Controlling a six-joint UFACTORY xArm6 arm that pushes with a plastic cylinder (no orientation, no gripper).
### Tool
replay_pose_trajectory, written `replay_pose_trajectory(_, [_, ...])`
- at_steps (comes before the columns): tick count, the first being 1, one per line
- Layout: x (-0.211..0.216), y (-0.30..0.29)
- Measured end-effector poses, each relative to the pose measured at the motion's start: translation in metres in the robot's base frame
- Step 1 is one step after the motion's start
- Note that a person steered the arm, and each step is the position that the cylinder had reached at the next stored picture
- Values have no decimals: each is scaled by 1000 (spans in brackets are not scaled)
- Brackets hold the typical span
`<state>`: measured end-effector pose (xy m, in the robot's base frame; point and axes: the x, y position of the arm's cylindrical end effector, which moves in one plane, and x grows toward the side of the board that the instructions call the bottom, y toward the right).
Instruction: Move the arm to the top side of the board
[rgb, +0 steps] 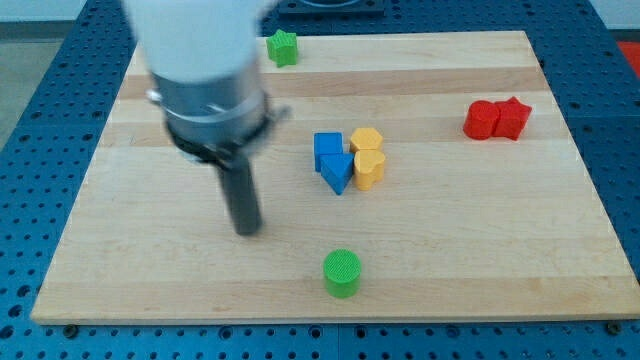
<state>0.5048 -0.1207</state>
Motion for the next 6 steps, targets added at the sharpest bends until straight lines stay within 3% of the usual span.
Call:
replay_pose_trajectory(1, [-79,-74])
replay_pose_trajectory(2, [-173,-91])
replay_pose_trajectory(3, [-230,-86])
replay_pose_trajectory(5, [-284,-70])
replay_pose_trajectory(6, [-309,-30])
